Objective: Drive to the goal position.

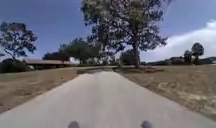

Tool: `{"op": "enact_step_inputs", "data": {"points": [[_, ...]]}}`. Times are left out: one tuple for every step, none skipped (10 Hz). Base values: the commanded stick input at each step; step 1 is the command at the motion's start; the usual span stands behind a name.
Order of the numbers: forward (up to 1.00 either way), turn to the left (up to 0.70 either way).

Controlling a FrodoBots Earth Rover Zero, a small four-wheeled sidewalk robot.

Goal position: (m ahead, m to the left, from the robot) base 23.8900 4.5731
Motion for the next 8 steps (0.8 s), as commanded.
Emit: {"op": "enact_step_inputs", "data": {"points": [[1.0, 0.0], [1.0, 0.0], [1.0, 0.0], [1.0, 0.0], [1.0, 0.0], [1.0, 0.0], [1.0, 0.0], [1.0, 0.0]]}}
